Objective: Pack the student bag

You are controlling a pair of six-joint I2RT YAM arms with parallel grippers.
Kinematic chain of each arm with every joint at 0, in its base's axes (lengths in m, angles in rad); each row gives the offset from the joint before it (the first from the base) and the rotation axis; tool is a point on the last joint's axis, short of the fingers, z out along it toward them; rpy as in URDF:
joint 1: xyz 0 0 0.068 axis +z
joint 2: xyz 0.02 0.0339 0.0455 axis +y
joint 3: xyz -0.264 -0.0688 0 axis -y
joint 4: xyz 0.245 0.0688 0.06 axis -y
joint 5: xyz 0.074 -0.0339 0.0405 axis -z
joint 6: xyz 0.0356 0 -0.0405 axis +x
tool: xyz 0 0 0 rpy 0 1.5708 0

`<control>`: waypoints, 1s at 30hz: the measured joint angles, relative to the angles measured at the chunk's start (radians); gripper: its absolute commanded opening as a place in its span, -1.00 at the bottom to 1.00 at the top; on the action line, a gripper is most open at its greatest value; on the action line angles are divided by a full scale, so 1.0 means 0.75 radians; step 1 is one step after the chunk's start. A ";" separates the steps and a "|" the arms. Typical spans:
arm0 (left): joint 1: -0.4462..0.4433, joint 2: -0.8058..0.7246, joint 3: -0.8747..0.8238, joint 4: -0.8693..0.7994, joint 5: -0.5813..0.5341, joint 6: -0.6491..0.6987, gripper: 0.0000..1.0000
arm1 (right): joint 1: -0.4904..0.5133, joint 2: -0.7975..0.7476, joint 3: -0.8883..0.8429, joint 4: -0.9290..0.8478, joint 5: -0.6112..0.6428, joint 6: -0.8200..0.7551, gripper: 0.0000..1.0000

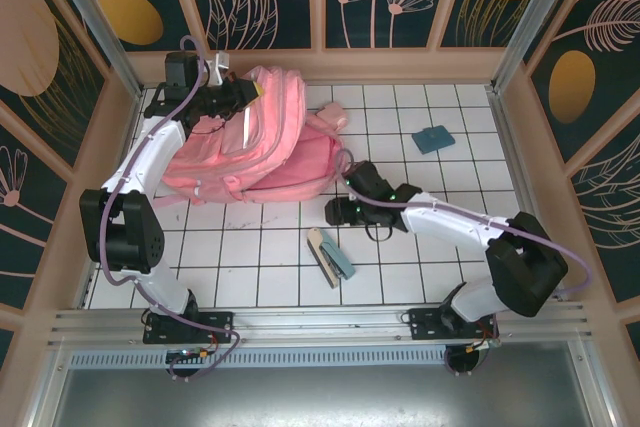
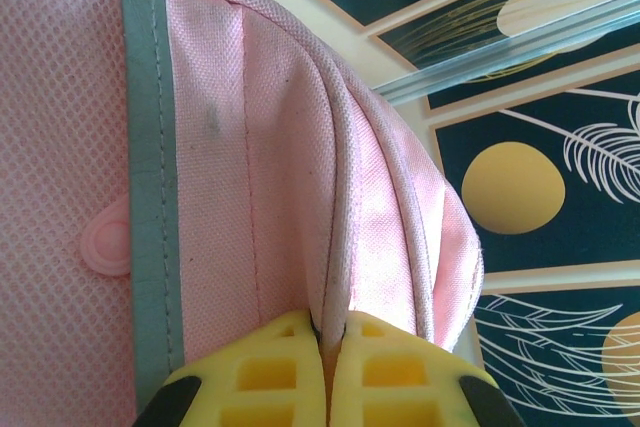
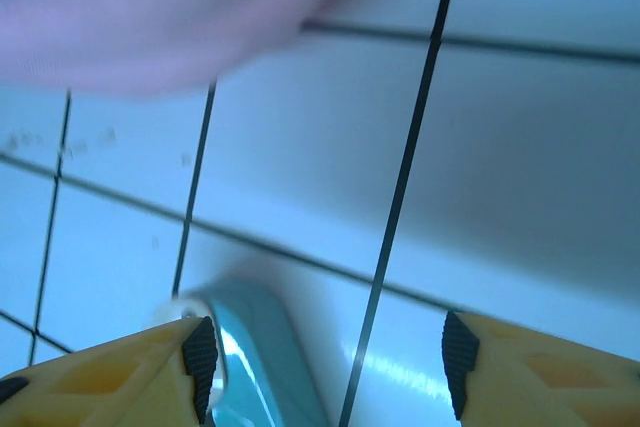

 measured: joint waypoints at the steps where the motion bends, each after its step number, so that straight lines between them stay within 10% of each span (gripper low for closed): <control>1: 0.000 0.000 -0.002 0.001 0.000 0.000 -1.00 | 0.028 -0.010 -0.027 0.000 0.000 0.001 0.27; 19: -0.008 -0.016 -0.062 0.040 0.005 0.010 -1.00 | 0.200 0.067 -0.140 0.108 0.004 0.085 0.04; 30: -0.008 -0.035 -0.079 0.040 0.001 0.011 -1.00 | 0.035 0.096 -0.099 0.116 0.148 0.026 -0.03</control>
